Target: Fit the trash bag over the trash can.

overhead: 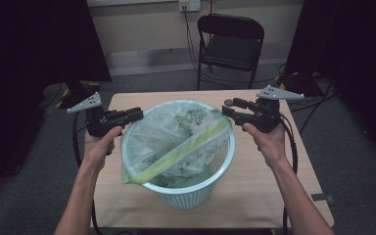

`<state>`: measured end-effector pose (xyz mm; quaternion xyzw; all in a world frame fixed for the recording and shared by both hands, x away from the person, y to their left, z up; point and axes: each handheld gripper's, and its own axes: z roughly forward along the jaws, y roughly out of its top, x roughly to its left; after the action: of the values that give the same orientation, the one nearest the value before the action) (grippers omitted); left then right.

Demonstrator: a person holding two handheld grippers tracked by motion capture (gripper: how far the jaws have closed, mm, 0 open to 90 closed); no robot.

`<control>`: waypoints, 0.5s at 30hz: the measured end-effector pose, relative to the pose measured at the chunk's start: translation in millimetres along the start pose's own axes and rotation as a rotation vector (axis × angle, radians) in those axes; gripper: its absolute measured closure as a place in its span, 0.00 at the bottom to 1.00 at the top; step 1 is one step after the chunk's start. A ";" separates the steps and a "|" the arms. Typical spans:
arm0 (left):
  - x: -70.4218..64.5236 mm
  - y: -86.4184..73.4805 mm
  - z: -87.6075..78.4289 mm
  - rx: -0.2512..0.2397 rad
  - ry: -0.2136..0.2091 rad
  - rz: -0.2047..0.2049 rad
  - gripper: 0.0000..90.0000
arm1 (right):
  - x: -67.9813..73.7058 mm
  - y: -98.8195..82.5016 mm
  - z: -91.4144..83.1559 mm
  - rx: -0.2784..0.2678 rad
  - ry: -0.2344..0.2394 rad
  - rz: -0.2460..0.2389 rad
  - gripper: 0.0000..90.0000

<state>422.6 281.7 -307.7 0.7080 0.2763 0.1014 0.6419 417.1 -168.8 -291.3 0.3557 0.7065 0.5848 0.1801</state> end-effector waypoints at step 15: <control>-18.8 -22.5 -47.3 0.003 -0.005 0.020 1.00 | 16.5 12.0 12.4 0.006 0.045 -0.023 0.45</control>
<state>377.6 312.7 -318.1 0.7119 0.2677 0.1054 0.6406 417.7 -147.6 -280.3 0.3350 0.7161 0.5883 0.1699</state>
